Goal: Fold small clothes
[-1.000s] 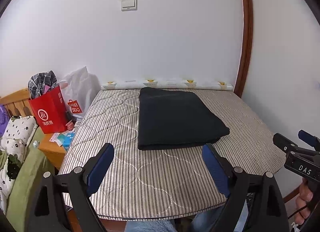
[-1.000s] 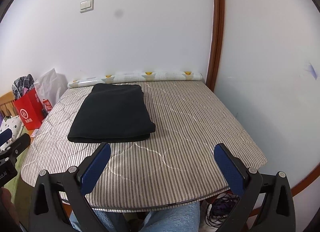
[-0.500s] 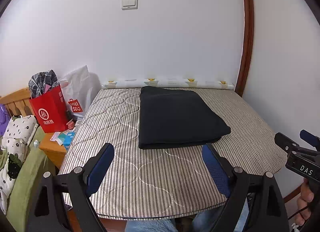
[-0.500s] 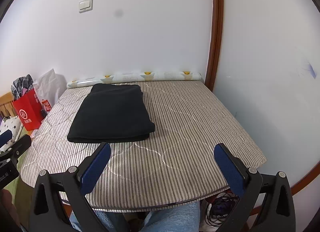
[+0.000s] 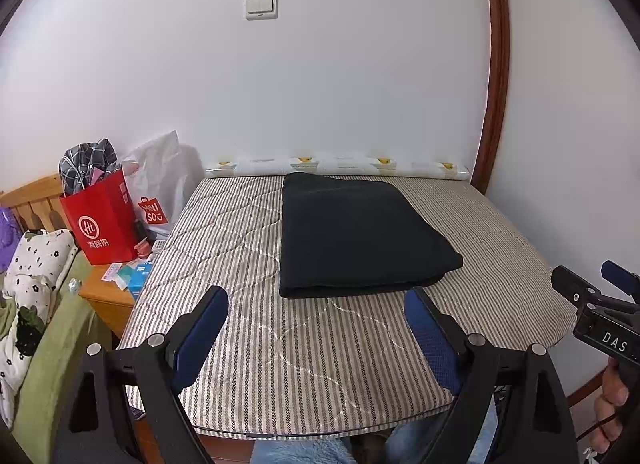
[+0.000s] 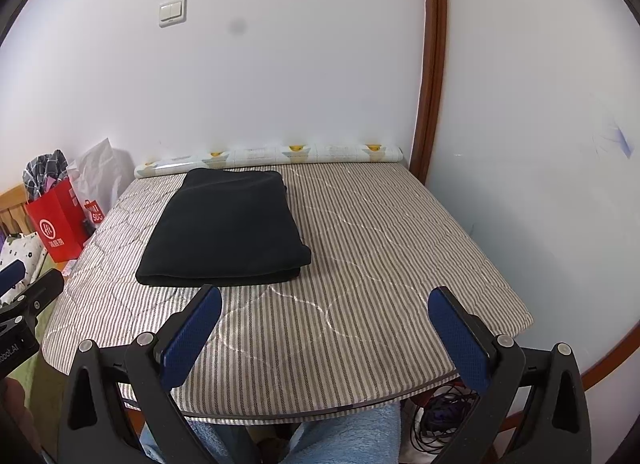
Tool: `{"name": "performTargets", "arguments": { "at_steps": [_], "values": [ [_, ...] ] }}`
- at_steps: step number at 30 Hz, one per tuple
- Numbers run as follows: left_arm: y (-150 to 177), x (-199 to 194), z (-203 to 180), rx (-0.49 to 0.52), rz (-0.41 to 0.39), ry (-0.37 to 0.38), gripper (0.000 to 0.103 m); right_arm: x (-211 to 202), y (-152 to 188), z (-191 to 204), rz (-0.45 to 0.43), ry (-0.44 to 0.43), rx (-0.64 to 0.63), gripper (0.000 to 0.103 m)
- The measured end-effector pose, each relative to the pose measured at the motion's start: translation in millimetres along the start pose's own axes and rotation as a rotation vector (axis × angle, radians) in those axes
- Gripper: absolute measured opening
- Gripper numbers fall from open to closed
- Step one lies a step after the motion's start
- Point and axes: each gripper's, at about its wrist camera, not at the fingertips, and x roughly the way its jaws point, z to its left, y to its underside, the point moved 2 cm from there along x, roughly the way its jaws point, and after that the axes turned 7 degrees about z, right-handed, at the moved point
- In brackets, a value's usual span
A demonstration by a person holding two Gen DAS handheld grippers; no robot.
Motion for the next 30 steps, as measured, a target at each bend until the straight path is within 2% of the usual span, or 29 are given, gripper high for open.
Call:
{"name": "performTargets", "arguments": {
  "at_steps": [30],
  "values": [
    [0.4,-0.6,0.4,-0.008,0.001,-0.001,0.089,-2.4,-2.4,0.3,-0.003,0.001,0.005,0.102]
  ]
}}
